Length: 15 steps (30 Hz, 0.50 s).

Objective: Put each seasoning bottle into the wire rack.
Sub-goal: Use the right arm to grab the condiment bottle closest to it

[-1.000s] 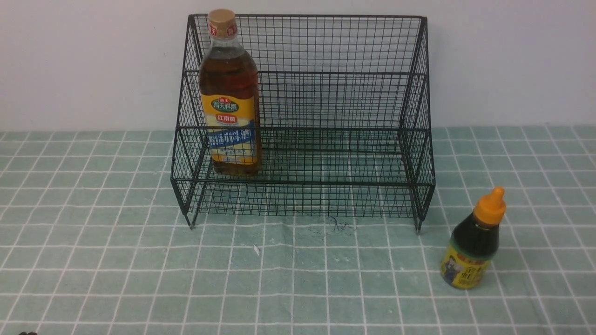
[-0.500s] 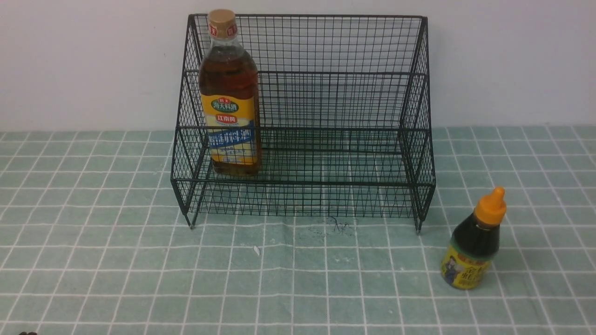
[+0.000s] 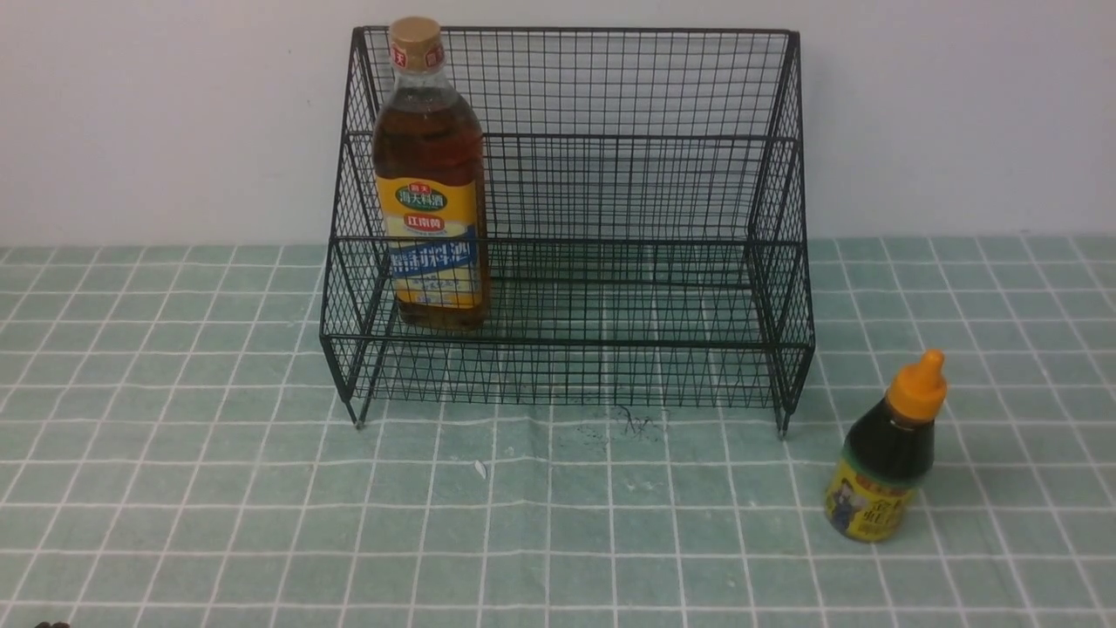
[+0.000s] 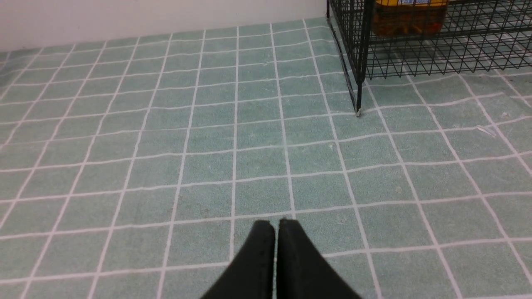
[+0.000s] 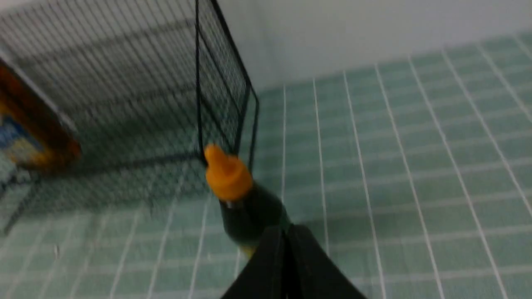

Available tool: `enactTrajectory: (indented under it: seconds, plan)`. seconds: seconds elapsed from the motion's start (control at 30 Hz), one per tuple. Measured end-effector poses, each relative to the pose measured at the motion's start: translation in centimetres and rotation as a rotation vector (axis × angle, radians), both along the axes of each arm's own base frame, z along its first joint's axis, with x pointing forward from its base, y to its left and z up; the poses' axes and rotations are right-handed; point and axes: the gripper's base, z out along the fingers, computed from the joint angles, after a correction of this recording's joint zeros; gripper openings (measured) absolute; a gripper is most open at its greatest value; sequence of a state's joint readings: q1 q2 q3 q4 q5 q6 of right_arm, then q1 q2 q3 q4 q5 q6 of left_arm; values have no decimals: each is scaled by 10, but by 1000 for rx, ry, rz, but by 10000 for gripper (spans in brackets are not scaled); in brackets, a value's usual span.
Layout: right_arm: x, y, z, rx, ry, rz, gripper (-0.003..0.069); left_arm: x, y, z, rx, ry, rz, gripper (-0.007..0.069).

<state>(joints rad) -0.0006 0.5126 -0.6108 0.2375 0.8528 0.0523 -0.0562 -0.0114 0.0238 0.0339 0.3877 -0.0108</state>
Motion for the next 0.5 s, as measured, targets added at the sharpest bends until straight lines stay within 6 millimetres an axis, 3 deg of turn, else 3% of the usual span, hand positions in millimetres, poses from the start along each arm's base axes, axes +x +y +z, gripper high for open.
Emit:
enactTrajectory:
  seconds: [0.07, 0.17, 0.33, 0.5]
  plan:
    - [25, 2, 11, -41, 210, 66, -15, 0, 0, 0, 0, 0, 0, -6]
    - [53, 3, 31, -92, 322, 136, -15, 0, 0, 0, 0, 0, 0, -6]
    - [100, 7, 51, -139, 375, 213, -10, 0, 0, 0, 0, 0, 0, -6]
    - [129, 33, 53, -197, 403, 343, 10, 0, 0, 0, 0, 0, 0, -6]
